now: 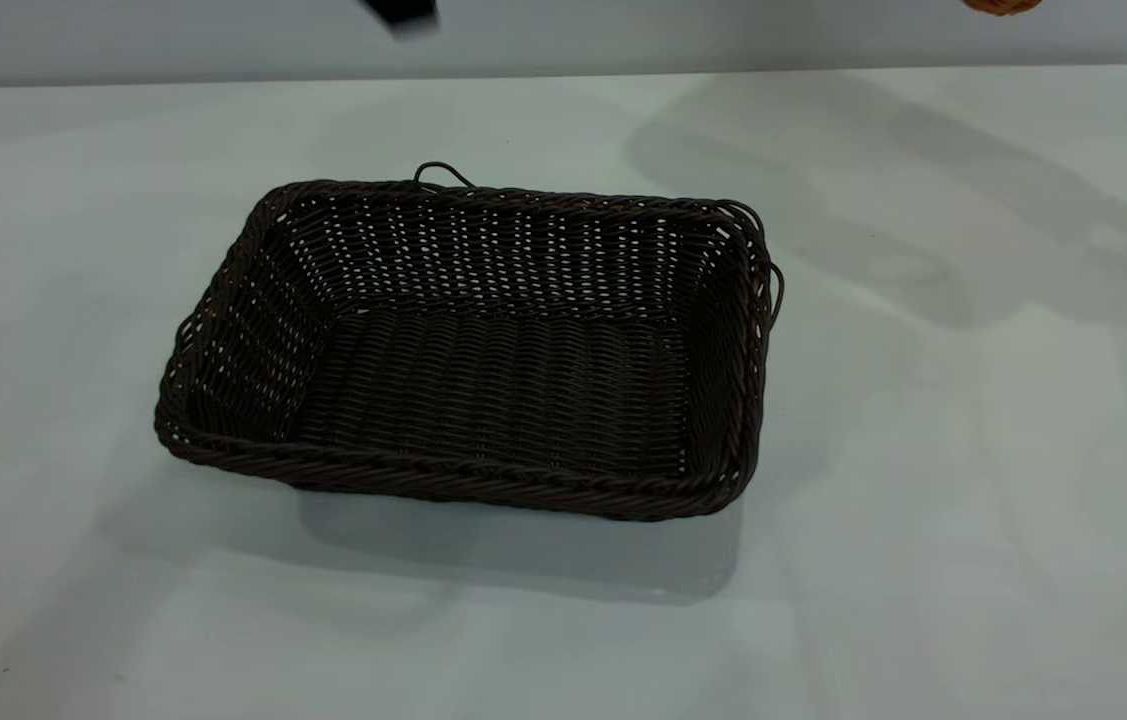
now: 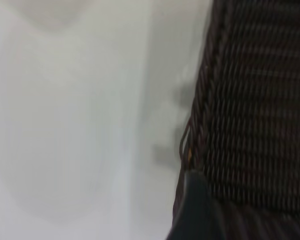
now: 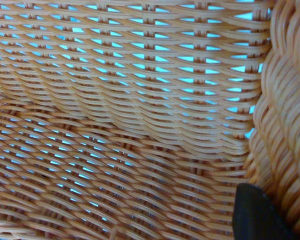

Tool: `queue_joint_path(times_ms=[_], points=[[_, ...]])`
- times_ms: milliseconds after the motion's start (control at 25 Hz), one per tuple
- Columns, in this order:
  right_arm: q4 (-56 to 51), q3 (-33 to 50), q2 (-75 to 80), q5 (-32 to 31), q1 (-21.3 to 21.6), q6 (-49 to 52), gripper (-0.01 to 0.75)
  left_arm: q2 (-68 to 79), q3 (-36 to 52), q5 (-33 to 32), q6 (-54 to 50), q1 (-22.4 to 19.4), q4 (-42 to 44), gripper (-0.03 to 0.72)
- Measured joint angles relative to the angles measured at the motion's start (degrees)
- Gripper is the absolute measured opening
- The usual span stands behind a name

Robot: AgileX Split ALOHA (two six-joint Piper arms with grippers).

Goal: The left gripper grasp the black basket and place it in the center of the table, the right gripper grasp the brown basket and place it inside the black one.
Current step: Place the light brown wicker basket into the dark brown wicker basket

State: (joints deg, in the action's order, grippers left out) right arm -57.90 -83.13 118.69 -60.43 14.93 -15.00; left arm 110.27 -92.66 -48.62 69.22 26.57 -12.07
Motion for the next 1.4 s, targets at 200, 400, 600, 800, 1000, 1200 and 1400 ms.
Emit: queue_joint_path(times_ms=[200,400,600,800,1000,1200,1400], points=[[7.59,-0.06,0.0,-5.59,-6.77,1.38,0.078,-13.03,0.06,-0.89,-0.06,0.0,1.77,0.507],[19.9,-0.06,0.04,-7.22,-21.18,6.64,0.081,-22.86,0.06,3.38,0.0,0.0,4.29,0.486],[20.58,0.21,0.06,-6.28,-32.12,11.8,0.081,-26.4,0.06,4.97,0.05,0.0,4.5,0.456],[18.98,8.1,0.0,0.0,-37.61,14.52,0.082,-26.56,0.11,4.66,0.05,0.0,5.4,0.438],[10.44,16.82,0.0,10.92,-37.78,14.19,0.084,-26.56,0.11,4.61,0.1,0.0,5.4,0.436],[2.13,18.68,0.08,14.78,-37.78,8.32,0.085,-26.56,0.11,4.51,0.1,0.0,5.4,0.436],[3.76,18.68,2.1,17.04,-37.78,5.82,0.086,-26.56,0.11,3.7,0.1,0.0,5.4,0.435]])
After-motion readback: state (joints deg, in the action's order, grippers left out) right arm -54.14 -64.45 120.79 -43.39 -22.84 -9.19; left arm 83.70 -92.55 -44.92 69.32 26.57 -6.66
